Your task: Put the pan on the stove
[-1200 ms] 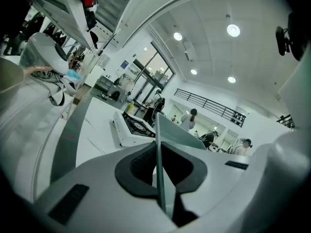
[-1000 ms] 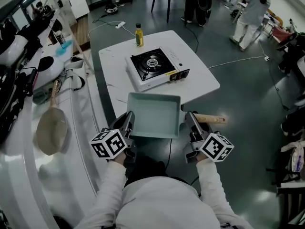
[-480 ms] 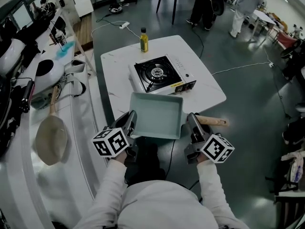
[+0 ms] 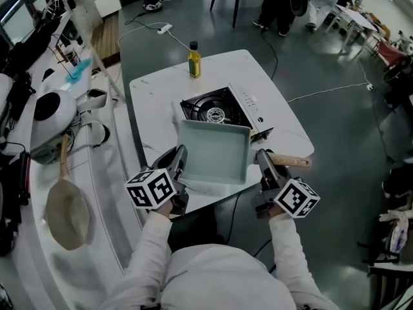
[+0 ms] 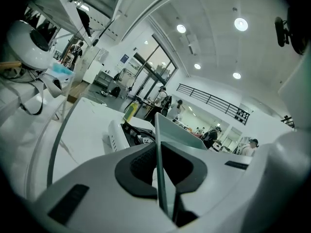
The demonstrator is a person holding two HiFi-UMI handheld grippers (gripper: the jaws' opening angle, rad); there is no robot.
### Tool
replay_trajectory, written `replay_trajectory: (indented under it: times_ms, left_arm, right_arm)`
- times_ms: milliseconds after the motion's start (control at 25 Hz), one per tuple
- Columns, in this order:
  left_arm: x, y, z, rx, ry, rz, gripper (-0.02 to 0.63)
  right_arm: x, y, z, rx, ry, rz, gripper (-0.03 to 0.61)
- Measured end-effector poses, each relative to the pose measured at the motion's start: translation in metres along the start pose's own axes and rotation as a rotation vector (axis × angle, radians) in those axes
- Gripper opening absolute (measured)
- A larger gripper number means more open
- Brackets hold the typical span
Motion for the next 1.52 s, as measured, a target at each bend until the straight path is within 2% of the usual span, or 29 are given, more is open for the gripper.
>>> replay_trajectory:
  times_ms: [560, 1000, 1520]
  left_arm:
    - [0.09, 0.055, -0.05, -0.018, -0.027, -0.048, 0.037]
    - [0.12, 0.061, -0.061, -0.024, -0.034, -0.082, 0.037]
    - [0.145, 0.064, -0.068, -0.045, 0.01, -0.097, 0.037]
  right_arm:
    - [0.09, 0.029, 0.021, -0.008, -0.062, 0.007, 0.176]
    - [0.113, 0.037, 0.04, 0.005, -0.085, -0.008, 0.176]
    - [0.147, 0.052, 0.066, 0.017, -0.057, -0.071, 0.176]
Point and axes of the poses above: the fingertips, and each gripper's own axes: x forward along the fingers, z to its right, y out of its top, the point moved 8 cm from there along -x, backward along the fingers, and after that the axes turned 5 degrees about -z, right-handed, at the moved point
